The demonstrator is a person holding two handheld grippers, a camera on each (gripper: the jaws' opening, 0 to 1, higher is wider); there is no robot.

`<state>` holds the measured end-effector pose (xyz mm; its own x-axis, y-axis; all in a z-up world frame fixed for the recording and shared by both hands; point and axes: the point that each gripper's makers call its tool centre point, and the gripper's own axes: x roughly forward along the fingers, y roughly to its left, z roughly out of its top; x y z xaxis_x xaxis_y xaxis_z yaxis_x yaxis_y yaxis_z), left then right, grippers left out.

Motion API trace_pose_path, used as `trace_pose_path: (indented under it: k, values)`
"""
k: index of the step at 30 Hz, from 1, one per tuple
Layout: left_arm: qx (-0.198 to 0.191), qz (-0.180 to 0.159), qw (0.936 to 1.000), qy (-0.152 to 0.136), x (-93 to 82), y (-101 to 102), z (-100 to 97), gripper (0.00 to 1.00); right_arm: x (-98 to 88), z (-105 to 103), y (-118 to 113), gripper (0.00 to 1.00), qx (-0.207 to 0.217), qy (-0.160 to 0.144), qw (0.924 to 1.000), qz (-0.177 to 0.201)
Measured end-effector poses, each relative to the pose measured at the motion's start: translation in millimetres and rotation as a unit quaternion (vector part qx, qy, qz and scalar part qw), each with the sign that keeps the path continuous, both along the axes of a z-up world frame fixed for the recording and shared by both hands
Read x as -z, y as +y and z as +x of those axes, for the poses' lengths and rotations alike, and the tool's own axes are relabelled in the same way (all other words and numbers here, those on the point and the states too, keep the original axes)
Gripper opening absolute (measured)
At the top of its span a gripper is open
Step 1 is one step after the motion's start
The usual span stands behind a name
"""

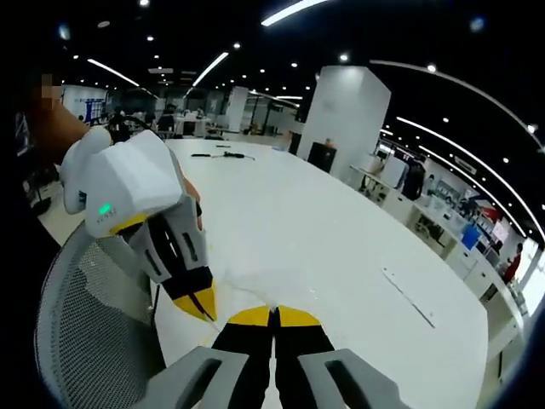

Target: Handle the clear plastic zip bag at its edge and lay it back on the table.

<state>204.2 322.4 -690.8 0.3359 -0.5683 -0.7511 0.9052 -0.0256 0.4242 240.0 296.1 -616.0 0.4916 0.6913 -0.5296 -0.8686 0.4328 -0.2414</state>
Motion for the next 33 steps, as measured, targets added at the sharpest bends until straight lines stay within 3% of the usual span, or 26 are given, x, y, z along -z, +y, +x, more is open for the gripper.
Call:
trace_pose_path:
  k: [9,23,33]
  values:
    - [-0.021,-0.02,0.9994,-0.019,1.8,-1,7.1,0.0,14.1,-3,8,0.0,-0.017,-0.011,0.9998,-0.007]
    - [-0.035,-0.005,0.9992,0.016,31.3,4,5.1,0.0,46.4,3,13,0.0,-0.023,0.006,0.9995,-0.021]
    - [-0.057,-0.017,0.9969,0.051,54.2,2,9.2,0.0,70.5,11,13,0.0,-0.017,0.028,0.999,-0.029]
